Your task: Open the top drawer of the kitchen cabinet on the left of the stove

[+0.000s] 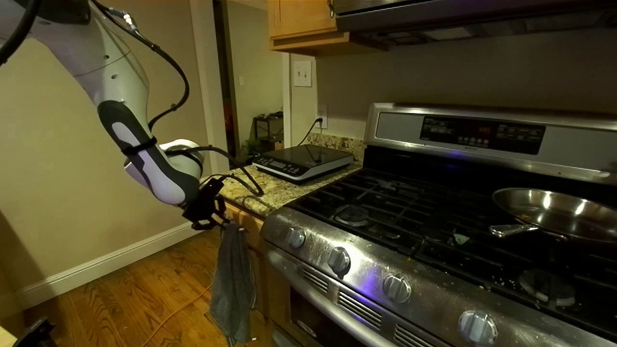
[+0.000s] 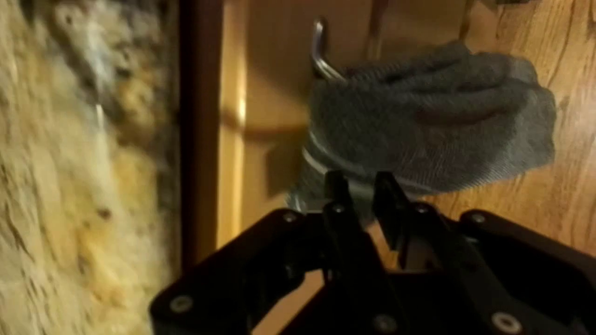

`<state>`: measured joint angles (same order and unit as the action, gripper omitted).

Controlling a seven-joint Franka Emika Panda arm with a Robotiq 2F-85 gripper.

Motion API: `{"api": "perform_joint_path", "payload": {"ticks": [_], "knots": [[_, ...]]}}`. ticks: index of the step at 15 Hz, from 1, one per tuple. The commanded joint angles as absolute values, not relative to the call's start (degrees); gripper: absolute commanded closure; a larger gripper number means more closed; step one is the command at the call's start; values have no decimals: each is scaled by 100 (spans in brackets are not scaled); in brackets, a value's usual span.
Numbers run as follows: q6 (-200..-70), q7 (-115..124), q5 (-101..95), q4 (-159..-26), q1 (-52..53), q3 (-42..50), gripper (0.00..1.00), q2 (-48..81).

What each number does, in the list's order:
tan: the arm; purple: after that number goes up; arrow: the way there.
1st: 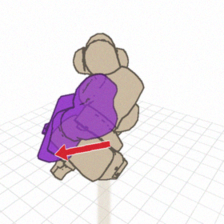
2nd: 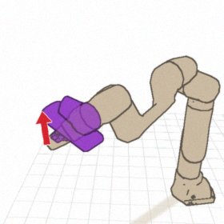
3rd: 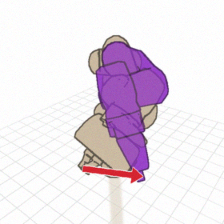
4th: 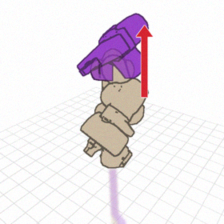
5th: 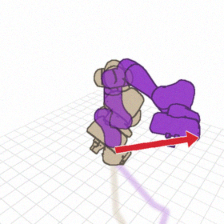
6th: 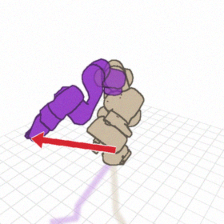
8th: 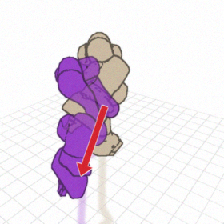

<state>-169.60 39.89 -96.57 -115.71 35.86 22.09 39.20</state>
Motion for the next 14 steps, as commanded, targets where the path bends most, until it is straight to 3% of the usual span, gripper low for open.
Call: {"api": "perform_joint_path", "payload": {"ticks": [1,2,3,7,8,10,14], "knots": [[-17401,4740,-10634,-12213,3857,1962,92,3239],[-17411,4869,-10727,-12234,3857,1884,97,3190],[-17345,4553,-10381,-11884,3784,1929,91,3580],[-17345,4666,-10472,-11997,3876,1833,96,3462],[-17324,4560,-10365,-11995,3865,1889,71,3498],[-17354,4424,-10235,-11919,3802,1955,66,3618],[-17204,4298,-10147,-11808,3732,2150,40,3775]]}}
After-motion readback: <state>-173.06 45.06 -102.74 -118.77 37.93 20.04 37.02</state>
